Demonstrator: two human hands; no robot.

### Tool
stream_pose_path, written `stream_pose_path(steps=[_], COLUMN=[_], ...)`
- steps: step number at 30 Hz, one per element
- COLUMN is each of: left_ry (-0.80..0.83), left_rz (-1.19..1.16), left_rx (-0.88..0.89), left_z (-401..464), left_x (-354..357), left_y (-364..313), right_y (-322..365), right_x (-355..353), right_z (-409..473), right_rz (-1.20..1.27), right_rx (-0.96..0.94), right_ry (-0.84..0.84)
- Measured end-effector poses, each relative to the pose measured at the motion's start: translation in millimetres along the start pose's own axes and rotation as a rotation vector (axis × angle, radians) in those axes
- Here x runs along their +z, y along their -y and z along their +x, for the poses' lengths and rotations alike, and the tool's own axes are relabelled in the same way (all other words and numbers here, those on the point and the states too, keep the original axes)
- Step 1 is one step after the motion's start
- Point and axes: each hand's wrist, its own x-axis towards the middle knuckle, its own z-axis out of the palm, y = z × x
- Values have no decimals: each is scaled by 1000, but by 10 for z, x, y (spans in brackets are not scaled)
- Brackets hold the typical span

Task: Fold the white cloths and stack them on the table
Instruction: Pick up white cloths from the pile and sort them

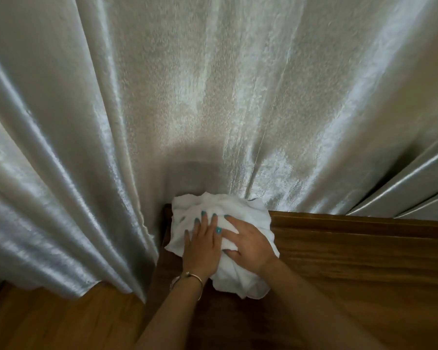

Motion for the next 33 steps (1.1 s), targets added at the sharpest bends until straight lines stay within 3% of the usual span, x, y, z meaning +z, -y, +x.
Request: stream_pose_path(steps=[5,8,13,19,24,28,30,33], left_ry=[78,151,-143,-182,-415,-524,-408,-296], left_rz=[114,53,-237,47,32,-138,-285,-224], left_rx=[-17,17,78,-256,-266,-17,180,537], left_z=[102,118,69,162,172,91,90,8], left_x=[-40,-130,-397,-287,-417,-701,-840,-1061], left_y=[7,93,127,153,218,-115,-333,-741], right_y=[-3,120,294,420,522,615,657,653], right_x=[22,-43,-257,-336,-380,-633,-854,-1195], right_z=[89,44,-106,-345,-429,-445,-399,-295], right_rz=[-127,-122,-27,6,106,260,280,301], right_rx=[22,92,108,101,165,266,303,335], right_ry=[22,83,4,18,27,-101,-254,-428])
